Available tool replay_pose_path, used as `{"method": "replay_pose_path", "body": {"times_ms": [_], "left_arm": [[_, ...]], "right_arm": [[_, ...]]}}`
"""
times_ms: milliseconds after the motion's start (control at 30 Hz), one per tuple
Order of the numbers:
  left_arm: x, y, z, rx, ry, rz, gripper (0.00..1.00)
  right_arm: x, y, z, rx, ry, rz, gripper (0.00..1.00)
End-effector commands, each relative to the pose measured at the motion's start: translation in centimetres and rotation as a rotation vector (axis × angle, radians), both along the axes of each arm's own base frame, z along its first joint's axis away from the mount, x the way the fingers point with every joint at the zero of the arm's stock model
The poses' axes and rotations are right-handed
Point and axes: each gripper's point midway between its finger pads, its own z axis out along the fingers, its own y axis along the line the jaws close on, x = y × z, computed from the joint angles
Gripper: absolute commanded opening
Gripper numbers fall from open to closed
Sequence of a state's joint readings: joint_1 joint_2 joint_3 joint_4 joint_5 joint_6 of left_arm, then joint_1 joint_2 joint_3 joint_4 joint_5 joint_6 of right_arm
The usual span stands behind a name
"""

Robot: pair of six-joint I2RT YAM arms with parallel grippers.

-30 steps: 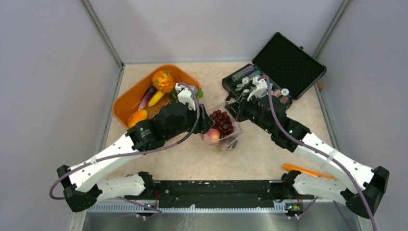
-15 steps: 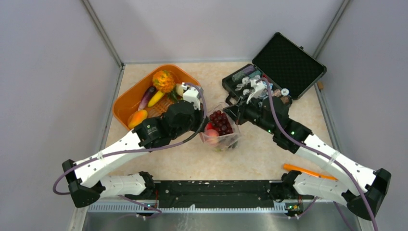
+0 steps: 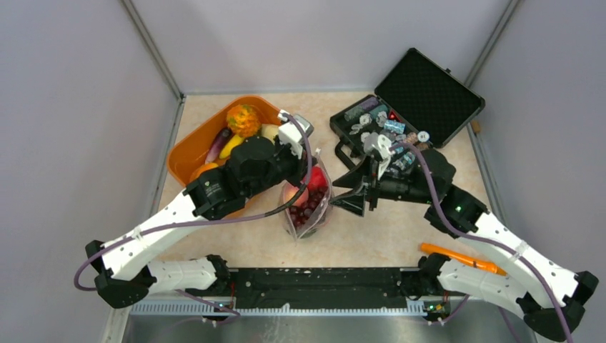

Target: Place the food in the zip-top bag and seal the zipper

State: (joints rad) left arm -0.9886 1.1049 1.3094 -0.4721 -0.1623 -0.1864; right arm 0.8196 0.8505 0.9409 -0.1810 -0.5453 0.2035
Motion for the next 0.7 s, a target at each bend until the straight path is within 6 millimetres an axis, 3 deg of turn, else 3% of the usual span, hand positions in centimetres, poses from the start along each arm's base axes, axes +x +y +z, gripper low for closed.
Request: {"method": "replay_pose_path", "body": {"times_ms": [0, 133, 200, 300, 500, 667], "left_arm": [[-0.2, -0.4, 4.6, -0.035, -0.223, -0.119, 0.0], [-1.1, -0.3, 2.9, 0.057, -0.278, -0.25, 0.0], [-2.4, -0.3, 3.1, 0.045, -0.334, -0.34, 0.0], [-3.8, 0.4, 4.6, 0.013, -0.409, -0.412, 0.0], [-4.7, 1.0, 5.8, -0.014, -0.426, -0.511, 0.0], [-6.1, 0.0, 6.4, -0.042, -0.415, -0.678, 0.0]], "right_arm": [[-1.2, -1.9, 5.5, 0.093, -0.188, -0.004, 0.55], [0.0, -3.5, 7.2, 0.097, -0.265, -0.118, 0.55], [0.7, -3.8, 6.8, 0.041, -0.302, -0.141, 0.55], [3.3, -4.0, 5.5, -0.06, -0.356, -0.222, 0.56], [6.4, -4.3, 5.2, -0.1, -0.443, -0.233, 0.57], [4.4, -2.6, 3.3, -0.112, -0.564, 0.028, 0.6]]}}
